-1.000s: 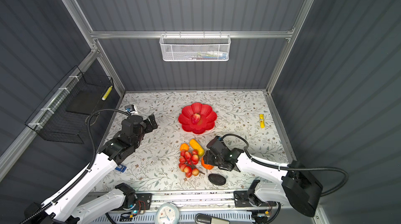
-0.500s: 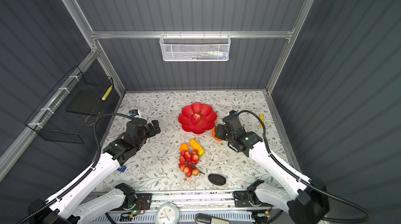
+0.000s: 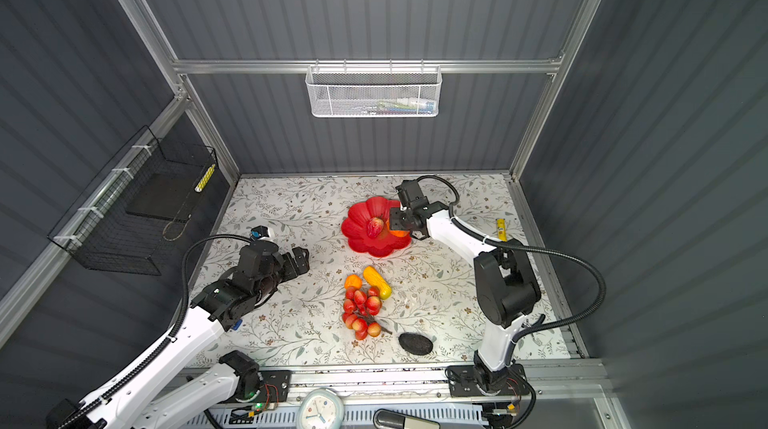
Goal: Place and organize the fake fruits in the fruit bowl
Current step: 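Grasp the large orange with the right gripper while the left reaches for the tangerine, then place the orange in the bowl while the left gripper sets the tangerine in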
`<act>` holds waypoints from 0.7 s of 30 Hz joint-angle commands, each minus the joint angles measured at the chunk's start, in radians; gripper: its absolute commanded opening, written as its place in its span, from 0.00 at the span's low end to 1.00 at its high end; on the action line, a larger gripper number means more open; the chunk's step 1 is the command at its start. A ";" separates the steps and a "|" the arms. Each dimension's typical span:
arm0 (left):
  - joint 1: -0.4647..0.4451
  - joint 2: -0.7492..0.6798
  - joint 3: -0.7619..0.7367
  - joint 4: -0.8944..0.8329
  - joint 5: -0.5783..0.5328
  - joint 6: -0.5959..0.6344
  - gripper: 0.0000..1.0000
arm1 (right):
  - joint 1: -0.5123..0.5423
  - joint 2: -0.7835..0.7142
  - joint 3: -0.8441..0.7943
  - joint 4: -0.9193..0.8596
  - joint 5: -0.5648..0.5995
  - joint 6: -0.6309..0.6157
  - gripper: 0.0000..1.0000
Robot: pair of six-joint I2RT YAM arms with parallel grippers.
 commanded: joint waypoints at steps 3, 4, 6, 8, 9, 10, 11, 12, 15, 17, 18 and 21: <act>0.004 0.055 -0.027 0.043 0.131 -0.008 0.96 | -0.004 0.089 0.060 -0.002 0.002 -0.043 0.46; 0.004 0.063 -0.027 0.048 0.142 -0.007 0.95 | -0.004 0.098 0.060 0.001 0.006 -0.042 0.47; 0.004 0.082 -0.025 0.060 0.168 -0.001 0.94 | -0.006 0.117 0.063 -0.001 0.012 -0.045 0.52; 0.004 0.101 -0.026 0.076 0.195 0.006 0.93 | -0.006 0.125 0.063 0.003 0.012 -0.046 0.60; 0.004 0.111 -0.026 0.084 0.214 0.008 0.92 | -0.008 0.127 0.065 0.002 0.015 -0.048 0.64; 0.005 0.122 -0.026 0.089 0.226 0.005 0.91 | -0.009 0.129 0.070 -0.002 0.020 -0.048 0.67; 0.005 0.136 -0.025 0.092 0.239 0.003 0.90 | -0.012 0.129 0.075 -0.004 0.020 -0.047 0.71; 0.004 0.152 -0.025 0.096 0.253 0.001 0.90 | -0.016 0.127 0.076 -0.005 0.014 -0.045 0.74; -0.001 0.193 -0.032 0.130 0.299 -0.008 0.89 | -0.030 0.098 0.089 -0.007 -0.016 -0.046 0.80; -0.011 0.221 -0.035 0.160 0.321 -0.012 0.89 | -0.039 0.056 0.099 -0.010 -0.012 -0.048 0.83; -0.020 0.237 -0.033 0.167 0.325 -0.013 0.89 | -0.042 0.031 0.098 -0.010 -0.012 -0.047 0.85; -0.060 0.304 -0.007 0.184 0.324 -0.004 0.89 | -0.056 -0.071 0.068 -0.001 -0.015 -0.035 0.88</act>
